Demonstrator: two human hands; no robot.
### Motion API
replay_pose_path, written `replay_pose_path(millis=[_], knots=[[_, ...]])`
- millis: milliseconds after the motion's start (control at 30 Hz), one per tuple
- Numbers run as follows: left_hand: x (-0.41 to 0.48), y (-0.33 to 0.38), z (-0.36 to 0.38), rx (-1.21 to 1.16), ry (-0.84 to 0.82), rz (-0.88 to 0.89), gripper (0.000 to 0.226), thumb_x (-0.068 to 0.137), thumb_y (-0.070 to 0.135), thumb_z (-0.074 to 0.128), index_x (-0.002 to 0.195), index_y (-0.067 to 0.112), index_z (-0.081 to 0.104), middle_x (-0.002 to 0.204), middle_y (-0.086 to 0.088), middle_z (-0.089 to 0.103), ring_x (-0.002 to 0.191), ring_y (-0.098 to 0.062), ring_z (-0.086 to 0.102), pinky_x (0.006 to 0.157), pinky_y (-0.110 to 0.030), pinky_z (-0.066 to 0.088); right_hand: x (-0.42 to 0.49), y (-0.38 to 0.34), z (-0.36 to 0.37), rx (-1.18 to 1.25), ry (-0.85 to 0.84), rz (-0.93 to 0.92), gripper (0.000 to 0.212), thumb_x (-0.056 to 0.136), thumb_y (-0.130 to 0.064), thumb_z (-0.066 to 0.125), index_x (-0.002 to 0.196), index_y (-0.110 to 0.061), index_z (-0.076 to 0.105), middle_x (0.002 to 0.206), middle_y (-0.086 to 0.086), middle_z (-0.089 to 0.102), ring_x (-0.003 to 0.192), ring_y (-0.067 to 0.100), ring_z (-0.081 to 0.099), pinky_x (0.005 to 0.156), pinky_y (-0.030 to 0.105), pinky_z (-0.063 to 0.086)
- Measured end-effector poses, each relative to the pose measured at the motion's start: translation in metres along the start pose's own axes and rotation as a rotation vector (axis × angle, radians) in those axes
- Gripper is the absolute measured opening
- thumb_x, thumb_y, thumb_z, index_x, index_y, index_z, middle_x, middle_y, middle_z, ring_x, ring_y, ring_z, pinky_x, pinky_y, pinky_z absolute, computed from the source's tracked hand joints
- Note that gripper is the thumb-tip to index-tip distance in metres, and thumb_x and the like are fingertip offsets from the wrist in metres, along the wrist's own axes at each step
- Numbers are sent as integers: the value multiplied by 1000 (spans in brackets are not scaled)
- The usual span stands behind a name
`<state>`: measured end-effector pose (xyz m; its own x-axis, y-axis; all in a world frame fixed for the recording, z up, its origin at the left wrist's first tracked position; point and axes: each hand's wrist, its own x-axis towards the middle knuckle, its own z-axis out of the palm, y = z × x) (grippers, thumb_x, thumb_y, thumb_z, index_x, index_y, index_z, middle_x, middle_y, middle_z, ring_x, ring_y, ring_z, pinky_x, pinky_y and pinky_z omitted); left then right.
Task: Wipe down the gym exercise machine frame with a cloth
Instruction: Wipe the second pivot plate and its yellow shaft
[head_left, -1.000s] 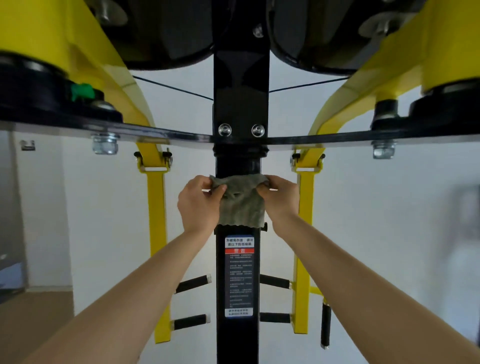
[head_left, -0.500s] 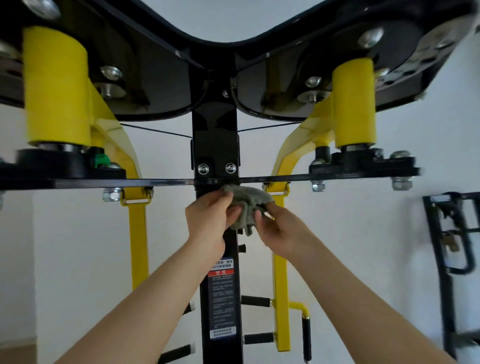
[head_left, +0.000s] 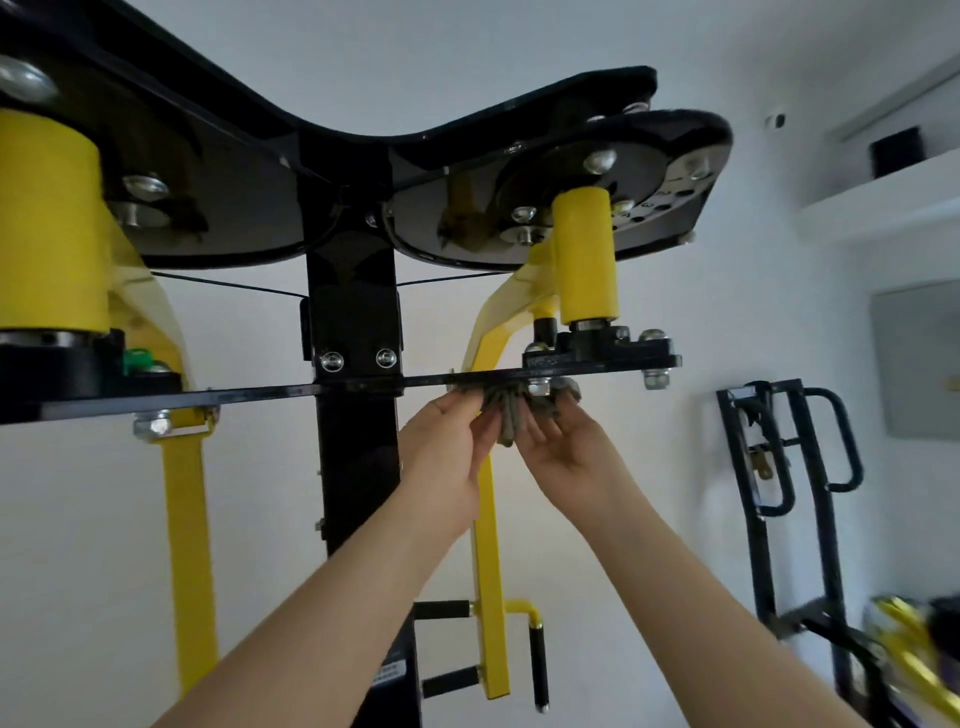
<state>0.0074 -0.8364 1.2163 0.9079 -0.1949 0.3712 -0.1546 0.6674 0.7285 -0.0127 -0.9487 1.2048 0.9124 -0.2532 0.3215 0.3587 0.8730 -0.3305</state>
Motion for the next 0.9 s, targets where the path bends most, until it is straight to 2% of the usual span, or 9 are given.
replay_pose_path(millis=[133, 267, 367, 433, 500, 600, 733, 800, 900], knots=[[-16, -17, 21, 19, -39, -13, 16, 97, 7, 63, 111, 3, 71, 102, -10, 76, 93, -18, 73, 80, -23, 60, -22, -30, -9, 4, 24, -54, 15, 100, -14, 57, 99, -1, 65, 89, 15, 74, 94, 28, 71, 84, 34, 60], [-30, -30, 36, 22, 91, 59, 10, 95, 4, 65, 102, 3, 72, 96, -10, 78, 90, -19, 76, 79, -23, 61, -44, -58, -10, -172, -45, -83, 19, 89, -10, 66, 107, -4, 66, 100, 13, 75, 99, 24, 72, 99, 35, 55], [-42, -41, 45, 74, 146, 126, 9, 95, 3, 64, 97, 1, 73, 96, -13, 78, 91, -19, 76, 84, -25, 60, -48, -73, -16, -257, -45, -83, 12, 94, -7, 62, 106, -5, 64, 95, 11, 76, 87, 20, 74, 89, 30, 59], [-53, -50, 51, 109, 180, 143, 10, 96, 3, 63, 95, 3, 73, 94, -12, 78, 85, -18, 75, 81, -26, 59, -48, -86, -20, -230, -18, -52, 10, 99, -13, 59, 104, -7, 65, 87, 8, 74, 76, 17, 73, 78, 27, 61], [-62, -58, 59, 131, 226, 181, 7, 95, 4, 65, 96, 3, 72, 94, -12, 77, 81, -16, 73, 76, -24, 58, -49, -101, -27, -206, -8, -38, 13, 99, -16, 59, 106, -7, 65, 89, 8, 72, 73, 17, 71, 75, 27, 60], [-78, -66, 78, 187, 262, 323, 2, 92, 4, 70, 92, 6, 71, 89, -9, 75, 76, -13, 73, 69, -20, 57, -51, -121, -38, -229, -72, -44, 15, 99, -15, 60, 109, -5, 63, 93, 10, 72, 76, 19, 71, 72, 27, 60], [-92, -66, 106, 415, 283, 578, 4, 89, 9, 74, 91, 13, 73, 86, -4, 75, 81, -15, 74, 71, -22, 58, -52, -140, -38, -304, -107, -141, 19, 96, -6, 64, 113, 0, 61, 103, 19, 70, 89, 28, 72, 84, 32, 60], [-92, -62, 117, 582, 289, 705, 6, 89, 11, 75, 90, 18, 75, 83, 4, 75, 82, -11, 72, 74, -26, 59, -49, -148, -32, -336, -87, -184, 11, 94, -4, 67, 101, -2, 59, 102, 22, 67, 90, 29, 71, 85, 33, 60], [-93, -53, 133, 784, 263, 855, 7, 91, 12, 73, 93, 19, 75, 82, 8, 75, 80, -5, 71, 75, -19, 57, -44, -154, -22, -454, -111, -261, 15, 92, -2, 68, 82, -5, 57, 90, 17, 62, 78, 21, 67, 81, 31, 59]])
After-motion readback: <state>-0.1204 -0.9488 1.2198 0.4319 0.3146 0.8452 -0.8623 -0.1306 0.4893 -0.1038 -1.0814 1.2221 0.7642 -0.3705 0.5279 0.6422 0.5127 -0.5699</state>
